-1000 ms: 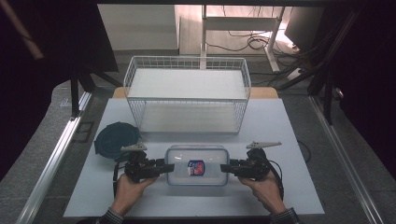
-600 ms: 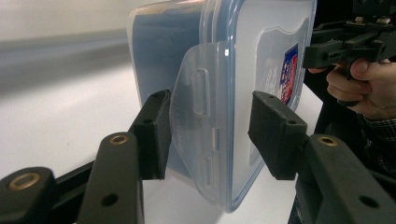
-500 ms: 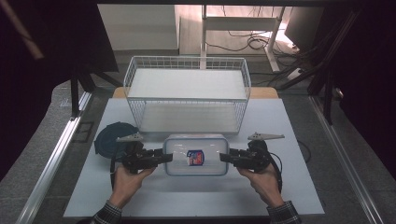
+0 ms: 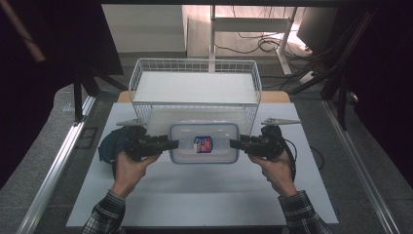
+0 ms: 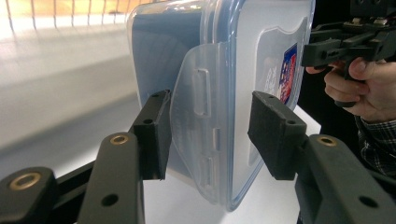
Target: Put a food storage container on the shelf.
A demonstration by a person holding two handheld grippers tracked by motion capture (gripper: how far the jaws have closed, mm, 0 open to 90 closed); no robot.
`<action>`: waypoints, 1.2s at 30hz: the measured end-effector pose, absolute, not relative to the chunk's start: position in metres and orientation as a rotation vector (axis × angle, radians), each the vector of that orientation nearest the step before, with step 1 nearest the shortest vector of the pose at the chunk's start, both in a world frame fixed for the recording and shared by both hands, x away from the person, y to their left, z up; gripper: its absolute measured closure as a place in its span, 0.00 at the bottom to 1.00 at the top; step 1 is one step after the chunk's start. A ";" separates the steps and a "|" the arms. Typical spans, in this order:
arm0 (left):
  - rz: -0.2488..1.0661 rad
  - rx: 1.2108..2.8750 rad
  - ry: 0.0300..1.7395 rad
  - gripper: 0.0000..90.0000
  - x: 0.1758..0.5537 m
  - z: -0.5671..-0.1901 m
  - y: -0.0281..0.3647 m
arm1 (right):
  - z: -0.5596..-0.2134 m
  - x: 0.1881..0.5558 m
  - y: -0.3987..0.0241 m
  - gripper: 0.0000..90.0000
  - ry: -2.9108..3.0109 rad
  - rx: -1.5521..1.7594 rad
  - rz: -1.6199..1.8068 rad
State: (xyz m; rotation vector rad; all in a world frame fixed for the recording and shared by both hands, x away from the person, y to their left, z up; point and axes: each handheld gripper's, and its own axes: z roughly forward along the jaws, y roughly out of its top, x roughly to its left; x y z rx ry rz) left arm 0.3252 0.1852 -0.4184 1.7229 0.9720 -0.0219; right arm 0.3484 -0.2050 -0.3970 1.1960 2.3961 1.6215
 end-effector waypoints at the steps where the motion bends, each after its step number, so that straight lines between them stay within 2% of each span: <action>1: -0.020 1.722 0.971 0.56 0.327 -0.415 0.186 | -0.394 0.351 -0.204 0.58 2.393 1.192 1.629; 21: 0.040 1.641 0.946 0.57 0.377 -0.346 0.219 | -0.325 0.409 -0.175 0.59 2.366 1.094 1.681; 36: 0.047 1.623 0.941 0.57 0.416 -0.324 0.224 | -0.298 0.444 -0.166 0.58 2.332 1.099 1.681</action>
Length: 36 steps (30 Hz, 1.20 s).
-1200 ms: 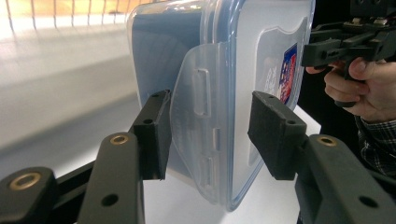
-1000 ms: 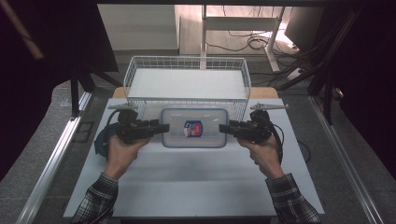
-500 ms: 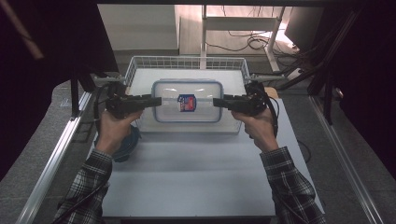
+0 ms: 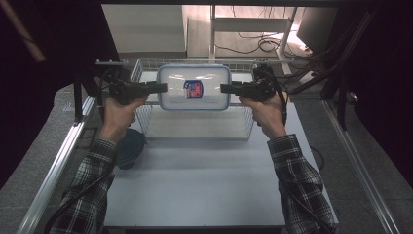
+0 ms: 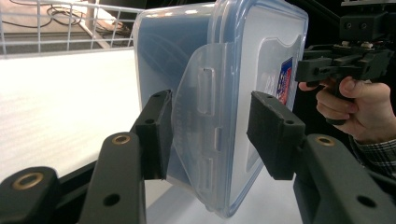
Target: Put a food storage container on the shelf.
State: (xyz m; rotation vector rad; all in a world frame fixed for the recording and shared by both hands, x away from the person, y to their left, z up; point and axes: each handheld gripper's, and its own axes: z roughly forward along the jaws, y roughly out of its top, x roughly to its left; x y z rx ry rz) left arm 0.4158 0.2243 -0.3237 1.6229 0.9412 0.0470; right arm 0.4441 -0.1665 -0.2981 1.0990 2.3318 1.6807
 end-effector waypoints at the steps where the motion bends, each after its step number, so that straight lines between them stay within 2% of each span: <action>1: 0.043 1.623 0.943 0.57 0.419 -0.324 0.224 | -0.297 0.447 -0.167 0.58 2.330 1.103 1.678; 6: 0.032 1.606 0.952 0.57 0.429 -0.327 0.221 | -0.299 0.457 -0.170 0.58 2.319 1.137 1.678; 12: 0.083 1.621 0.980 0.54 0.432 -0.323 0.217 | -0.298 0.464 -0.168 0.57 2.324 1.150 1.670; 20: 0.080 1.610 0.974 0.53 0.434 -0.327 0.218 | -0.300 0.468 -0.165 0.53 2.322 1.126 1.626; 24: 0.122 1.660 0.985 0.46 0.436 -0.328 0.213 | -0.305 0.468 -0.160 0.54 2.339 1.113 1.550; 25: 0.121 1.662 0.991 0.42 0.437 -0.328 0.213 | -0.307 0.469 -0.157 0.51 2.343 1.114 1.516; 29: 0.092 1.649 1.003 0.40 0.442 -0.330 0.217 | -0.312 0.473 -0.159 0.52 2.330 1.143 1.569; 36: 0.264 1.708 1.055 0.34 0.438 -0.324 0.210 | -0.310 0.471 -0.161 0.55 2.304 1.163 1.586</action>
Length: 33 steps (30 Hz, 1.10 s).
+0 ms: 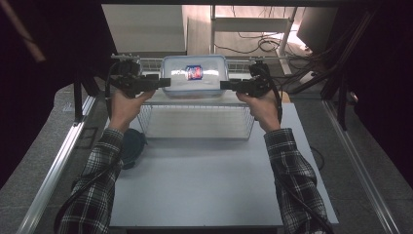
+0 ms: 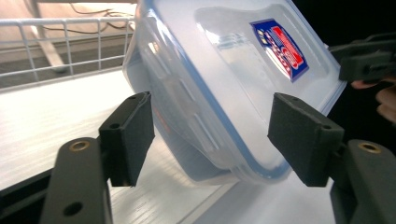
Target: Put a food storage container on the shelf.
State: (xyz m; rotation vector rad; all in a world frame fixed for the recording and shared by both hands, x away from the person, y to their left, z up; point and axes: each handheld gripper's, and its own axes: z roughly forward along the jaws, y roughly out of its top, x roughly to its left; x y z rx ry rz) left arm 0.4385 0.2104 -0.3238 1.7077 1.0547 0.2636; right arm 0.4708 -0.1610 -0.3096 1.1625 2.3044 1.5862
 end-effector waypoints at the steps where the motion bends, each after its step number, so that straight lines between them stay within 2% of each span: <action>1: 0.275 1.708 1.058 0.34 0.438 -0.323 0.210 | -0.308 0.470 -0.162 0.58 2.289 1.158 1.582; 4: 0.284 1.704 1.054 0.38 0.436 -0.323 0.209 | -0.307 0.471 -0.162 0.58 2.271 1.168 1.583; 9: 0.258 1.657 1.057 0.52 0.437 -0.325 0.212 | -0.306 0.472 -0.162 0.58 2.244 1.175 1.581; 19: 0.226 1.634 1.054 0.54 0.435 -0.328 0.213 | -0.306 0.469 -0.162 0.60 2.244 1.175 1.590; 24: 0.235 1.635 1.051 0.53 0.433 -0.328 0.212 | -0.306 0.470 -0.163 0.56 2.244 1.186 1.588; 26: 0.274 1.644 1.064 0.41 0.430 -0.327 0.211 | -0.306 0.471 -0.164 0.53 2.240 1.189 1.583; 27: 0.298 1.647 1.056 0.41 0.428 -0.325 0.211 | -0.306 0.470 -0.164 0.52 2.234 1.186 1.577; 28: 0.314 1.643 1.042 0.35 0.424 -0.324 0.211 | -0.306 0.468 -0.164 0.47 2.222 1.166 1.573; 29: 0.321 1.639 1.035 0.35 0.422 -0.323 0.211 | -0.306 0.468 -0.164 0.47 2.222 1.166 1.573; 30: 0.323 1.634 1.021 0.30 0.418 -0.322 0.211 | -0.307 0.466 -0.164 0.41 2.227 1.148 1.585; 33: 0.317 1.640 0.991 0.25 0.409 -0.322 0.211 | -0.309 0.460 -0.164 0.31 2.239 1.105 1.574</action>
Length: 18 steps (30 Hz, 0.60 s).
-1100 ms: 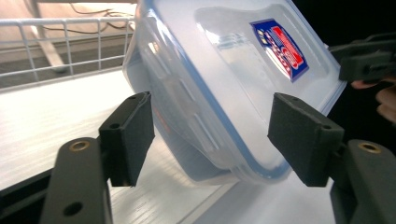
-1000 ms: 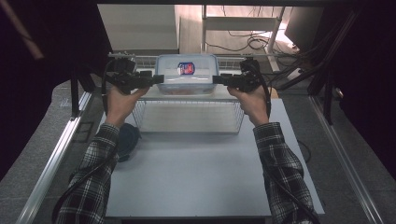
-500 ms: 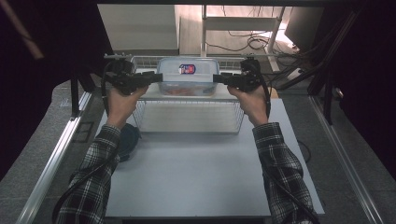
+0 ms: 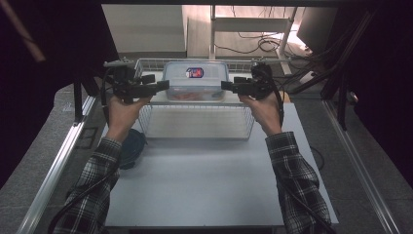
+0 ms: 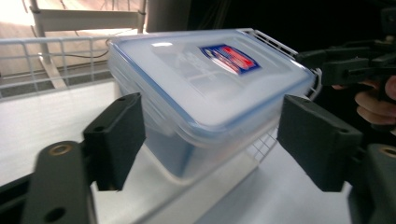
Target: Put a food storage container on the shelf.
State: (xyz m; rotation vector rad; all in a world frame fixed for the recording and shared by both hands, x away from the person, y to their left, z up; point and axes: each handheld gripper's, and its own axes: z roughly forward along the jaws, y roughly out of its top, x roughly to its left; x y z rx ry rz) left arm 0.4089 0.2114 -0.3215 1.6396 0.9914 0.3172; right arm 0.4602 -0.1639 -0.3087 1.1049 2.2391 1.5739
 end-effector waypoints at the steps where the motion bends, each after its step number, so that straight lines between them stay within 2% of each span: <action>1: 0.317 1.650 0.977 0.23 0.406 -0.322 0.211 | -0.310 0.457 -0.164 0.28 2.245 1.091 1.566; 2: 0.313 1.661 0.961 0.23 0.402 -0.324 0.211 | -0.310 0.457 -0.164 0.28 2.245 1.091 1.566; 6: 0.327 1.734 0.921 0.18 0.386 -0.333 0.204 | -0.316 0.443 -0.162 0.16 2.266 1.012 1.524; 7: 0.358 1.779 0.906 0.14 0.379 -0.338 0.201 | -0.319 0.434 -0.162 0.11 2.273 0.976 1.504; 13: 0.392 1.851 0.876 0.08 0.357 -0.354 0.190 | -0.329 0.414 -0.164 0.07 2.280 0.904 1.485; 18: 0.390 1.872 0.854 0.07 0.340 -0.370 0.183 | -0.338 0.397 -0.166 0.04 2.294 0.830 1.469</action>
